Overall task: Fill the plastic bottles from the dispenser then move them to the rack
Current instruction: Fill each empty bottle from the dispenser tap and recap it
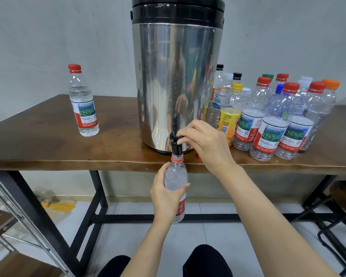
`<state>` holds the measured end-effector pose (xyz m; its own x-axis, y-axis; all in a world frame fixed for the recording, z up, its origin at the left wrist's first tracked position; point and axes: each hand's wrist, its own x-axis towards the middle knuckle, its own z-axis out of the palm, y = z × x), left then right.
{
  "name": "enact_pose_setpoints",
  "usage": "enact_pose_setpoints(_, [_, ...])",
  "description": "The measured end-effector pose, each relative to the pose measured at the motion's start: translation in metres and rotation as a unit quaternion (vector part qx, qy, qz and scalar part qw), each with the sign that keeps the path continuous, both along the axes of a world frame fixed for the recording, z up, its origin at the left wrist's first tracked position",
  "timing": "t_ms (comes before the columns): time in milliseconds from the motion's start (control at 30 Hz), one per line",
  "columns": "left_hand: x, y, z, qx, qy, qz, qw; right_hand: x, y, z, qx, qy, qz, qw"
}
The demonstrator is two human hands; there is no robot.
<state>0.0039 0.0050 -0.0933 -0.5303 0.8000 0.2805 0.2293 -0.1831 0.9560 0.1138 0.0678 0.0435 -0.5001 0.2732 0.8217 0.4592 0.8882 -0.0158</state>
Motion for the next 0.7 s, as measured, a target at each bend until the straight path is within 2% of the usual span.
enact_pose_setpoints(167, [-0.003, 0.001, 0.0, -0.01, -0.007, -0.008, 1.0, -0.04, 0.016, 0.022, -0.081, 0.024, -0.008, 0.996])
enact_pose_setpoints(267, [-0.004, 0.002, -0.002, -0.013, 0.002, -0.011, 1.0, -0.04, 0.019, 0.019, -0.132, 0.082, 0.014, 0.988])
enact_pose_setpoints(400, [-0.004, 0.002, -0.003, -0.017, 0.001, -0.011, 1.0, -0.04, 0.018, 0.018, -0.171, 0.094, 0.033, 0.98])
enact_pose_setpoints(467, [-0.004, 0.002, -0.003, -0.015, 0.005, -0.012, 1.0, -0.037, 0.016, 0.018, -0.225, 0.112, 0.06, 0.966])
enact_pose_setpoints(533, [-0.005, 0.001, -0.004, -0.01, 0.01, -0.008, 1.0, -0.027, 0.016, 0.016, -0.307, 0.168, 0.075, 0.934])
enact_pose_setpoints(600, [-0.006, 0.001, -0.005, -0.009, 0.013, -0.008, 1.0, -0.013, 0.022, 0.006, -0.313, 0.202, 0.021, 0.928])
enact_pose_setpoints(633, [-0.006, 0.0, -0.005, -0.011, 0.012, -0.01, 1.0, -0.005, 0.029, -0.001, -0.295, 0.181, -0.034, 0.938])
enact_pose_setpoints(700, [-0.006, 0.0, -0.007, -0.016, 0.008, -0.014, 1.0, 0.009, 0.041, -0.018, -0.299, 0.066, -0.162, 0.938])
